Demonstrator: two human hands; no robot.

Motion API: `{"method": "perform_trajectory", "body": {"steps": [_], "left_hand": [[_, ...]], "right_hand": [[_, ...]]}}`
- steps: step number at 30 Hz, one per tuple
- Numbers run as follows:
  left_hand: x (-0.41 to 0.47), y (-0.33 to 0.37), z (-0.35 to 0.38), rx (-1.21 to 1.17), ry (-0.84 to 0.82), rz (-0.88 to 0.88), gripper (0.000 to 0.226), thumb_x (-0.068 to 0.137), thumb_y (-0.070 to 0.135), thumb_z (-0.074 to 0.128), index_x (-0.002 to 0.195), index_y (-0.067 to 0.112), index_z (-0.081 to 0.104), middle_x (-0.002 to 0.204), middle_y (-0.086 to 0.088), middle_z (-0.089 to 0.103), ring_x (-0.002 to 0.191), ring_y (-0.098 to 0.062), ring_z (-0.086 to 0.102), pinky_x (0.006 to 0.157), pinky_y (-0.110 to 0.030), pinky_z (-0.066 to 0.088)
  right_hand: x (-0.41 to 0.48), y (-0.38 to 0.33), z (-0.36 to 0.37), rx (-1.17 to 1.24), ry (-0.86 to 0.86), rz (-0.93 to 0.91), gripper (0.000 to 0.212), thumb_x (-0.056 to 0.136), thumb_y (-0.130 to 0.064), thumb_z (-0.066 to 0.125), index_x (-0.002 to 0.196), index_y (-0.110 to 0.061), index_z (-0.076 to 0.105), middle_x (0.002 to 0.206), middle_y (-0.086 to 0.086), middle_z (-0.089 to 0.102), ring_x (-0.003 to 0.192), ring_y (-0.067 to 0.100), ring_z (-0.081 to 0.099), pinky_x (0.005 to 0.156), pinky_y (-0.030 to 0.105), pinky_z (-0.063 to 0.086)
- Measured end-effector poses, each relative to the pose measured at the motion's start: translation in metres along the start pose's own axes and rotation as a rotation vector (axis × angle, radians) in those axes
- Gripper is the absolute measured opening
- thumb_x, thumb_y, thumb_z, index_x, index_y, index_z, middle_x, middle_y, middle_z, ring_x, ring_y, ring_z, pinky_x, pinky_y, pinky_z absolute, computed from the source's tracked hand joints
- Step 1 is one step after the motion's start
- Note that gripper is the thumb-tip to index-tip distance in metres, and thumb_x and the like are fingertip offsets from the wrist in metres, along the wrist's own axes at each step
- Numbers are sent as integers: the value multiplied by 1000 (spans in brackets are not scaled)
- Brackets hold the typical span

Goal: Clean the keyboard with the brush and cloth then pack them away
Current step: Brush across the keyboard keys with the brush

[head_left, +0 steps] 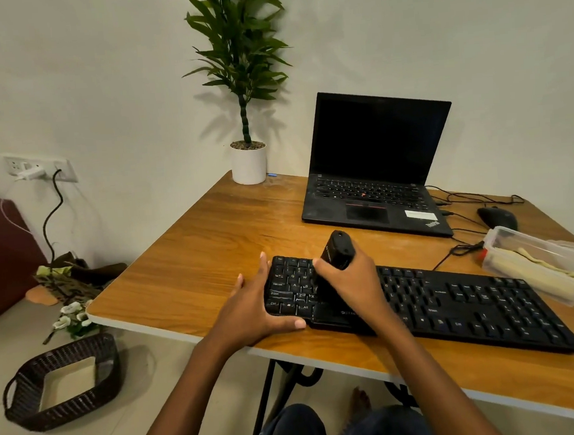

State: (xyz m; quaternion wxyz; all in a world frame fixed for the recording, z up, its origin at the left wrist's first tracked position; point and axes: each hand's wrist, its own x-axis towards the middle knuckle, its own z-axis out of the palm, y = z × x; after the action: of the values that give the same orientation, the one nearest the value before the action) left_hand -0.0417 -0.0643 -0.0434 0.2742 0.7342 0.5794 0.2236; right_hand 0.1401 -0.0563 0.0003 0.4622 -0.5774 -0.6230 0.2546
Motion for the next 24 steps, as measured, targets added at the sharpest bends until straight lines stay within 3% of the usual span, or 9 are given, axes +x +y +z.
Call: {"method": "perform_trajectory", "body": {"steps": [4,7,9,13,16,19,24], "left_hand": [[-6,14,0,90,44,20,121,71,58,68,148,18,-16,157,10,11,144,-19,8,116,-34,6],[-8,16,-2,98,39,15,118,73,58,67,149,17,-14,157,9,12,144,-18,8,116,-34,7],[-9,18,-2,104,34,19,117,74,57,67,149,17,-13,157,7,14,143,-18,11,116,-34,7],[-11,22,-5,118,37,33,115,74,57,66,149,16,-11,157,6,14,143,-16,12,116,-31,4],[-13,24,-5,111,44,30,113,75,56,66,150,17,-10,157,5,15,143,-16,12,116,-31,5],[-15,25,-6,103,45,22,113,75,55,67,150,17,-9,157,5,16,143,-17,12,115,-31,5],[-15,26,-7,93,39,10,113,75,56,67,150,18,-8,156,5,19,143,-15,13,115,-30,5]], "right_hand": [[24,-11,-8,-167,-107,109,19,76,-28,66,80,-15,52,78,1,57,75,19,59,70,39,53],[23,-9,-2,-130,-56,33,21,79,-30,65,87,-16,52,82,0,58,72,17,59,63,31,53],[19,-6,0,-128,-137,48,21,79,-25,65,87,-11,52,76,0,56,64,16,55,54,25,46],[27,-6,-4,-208,-49,-3,20,78,-27,65,87,-13,53,77,1,57,66,15,55,58,29,48],[24,-4,0,-114,-108,22,18,80,-23,65,85,-11,53,73,0,56,61,16,54,52,26,46],[22,2,1,-177,34,-39,19,79,-26,66,82,-15,50,69,-2,55,62,18,55,56,33,48],[20,1,9,-177,65,-53,21,79,-28,65,84,-15,50,69,-3,53,61,15,52,55,30,45]]}}
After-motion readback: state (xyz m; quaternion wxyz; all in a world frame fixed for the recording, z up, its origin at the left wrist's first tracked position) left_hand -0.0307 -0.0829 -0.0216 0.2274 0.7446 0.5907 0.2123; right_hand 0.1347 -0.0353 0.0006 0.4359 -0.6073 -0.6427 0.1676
